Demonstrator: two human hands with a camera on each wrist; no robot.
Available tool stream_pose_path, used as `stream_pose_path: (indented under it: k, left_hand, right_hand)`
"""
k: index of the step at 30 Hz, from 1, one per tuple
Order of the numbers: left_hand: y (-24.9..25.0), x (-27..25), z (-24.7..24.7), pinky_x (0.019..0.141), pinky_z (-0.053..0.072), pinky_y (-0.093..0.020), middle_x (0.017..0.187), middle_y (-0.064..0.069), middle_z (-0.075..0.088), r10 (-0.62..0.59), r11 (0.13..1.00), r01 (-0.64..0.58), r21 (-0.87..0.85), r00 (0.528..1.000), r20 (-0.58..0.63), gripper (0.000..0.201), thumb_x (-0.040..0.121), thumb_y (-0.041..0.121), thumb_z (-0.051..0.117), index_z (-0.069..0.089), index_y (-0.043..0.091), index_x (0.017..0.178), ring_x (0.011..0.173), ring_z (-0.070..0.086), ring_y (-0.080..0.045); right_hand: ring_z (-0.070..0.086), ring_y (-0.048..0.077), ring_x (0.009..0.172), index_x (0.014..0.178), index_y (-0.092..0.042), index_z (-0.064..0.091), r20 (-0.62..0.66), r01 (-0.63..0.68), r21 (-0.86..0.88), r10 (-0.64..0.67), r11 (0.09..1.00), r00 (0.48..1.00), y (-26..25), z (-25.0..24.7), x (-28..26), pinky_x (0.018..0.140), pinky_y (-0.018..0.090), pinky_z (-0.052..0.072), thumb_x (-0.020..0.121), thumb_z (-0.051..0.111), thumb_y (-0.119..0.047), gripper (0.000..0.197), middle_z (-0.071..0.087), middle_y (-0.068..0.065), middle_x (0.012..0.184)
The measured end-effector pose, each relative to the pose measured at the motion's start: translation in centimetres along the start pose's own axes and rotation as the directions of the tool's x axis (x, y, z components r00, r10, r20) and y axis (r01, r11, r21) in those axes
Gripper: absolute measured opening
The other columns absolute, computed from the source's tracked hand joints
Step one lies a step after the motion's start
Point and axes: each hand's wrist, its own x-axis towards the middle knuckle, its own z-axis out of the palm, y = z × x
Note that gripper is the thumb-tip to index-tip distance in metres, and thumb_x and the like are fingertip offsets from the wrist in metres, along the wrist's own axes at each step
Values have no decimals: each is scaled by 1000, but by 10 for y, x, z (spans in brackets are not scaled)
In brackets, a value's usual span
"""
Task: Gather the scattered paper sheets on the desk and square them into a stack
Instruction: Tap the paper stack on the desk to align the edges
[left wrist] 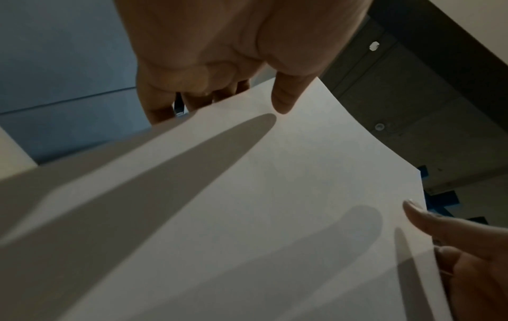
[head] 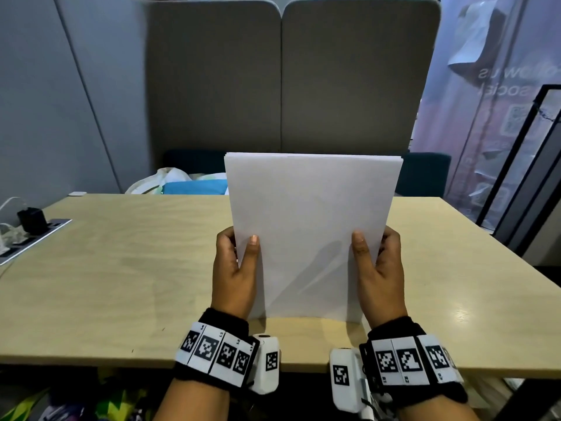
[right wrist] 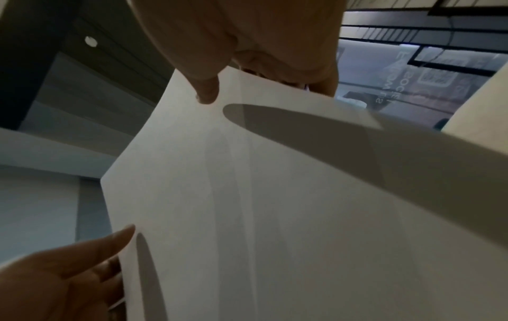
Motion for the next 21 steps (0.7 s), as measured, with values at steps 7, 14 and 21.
stream_pose_path:
  k: [7,14,21]
  left_hand:
    - [-1,2,-2,84,46,-12,112,15,60,12,1000,-12,7,1000,6,23,97,21,50,47,21,120,100,57,13]
    - [7,7,8,79,38,2,104,5,59,103,990,-100,98,994,-22,12,98,10,46,48,7,110,91,52,21]
    - [27,14,7,75,40,1,105,21,56,159,986,-157,62,987,-23,21,96,10,50,42,18,114,92,54,21]
  right_hand:
    - [56,-21,83,120,-21,42,-10,-1,-3,1,1000,1000,-2,-1,1,65,-1,44,92,55,-28,31,57,-19,105]
    - [56,-17,75,101,-19,44,0,-2,-69,2,998,1000,-5,2,8,60,-2,43,98,47,-12,8,57,-17,93]
    - [55,-21,70,107,-15,42,26,35,-69,-33,997,999,-12,3,11,57,-2,42,98,46,-13,9,56,-16,93]
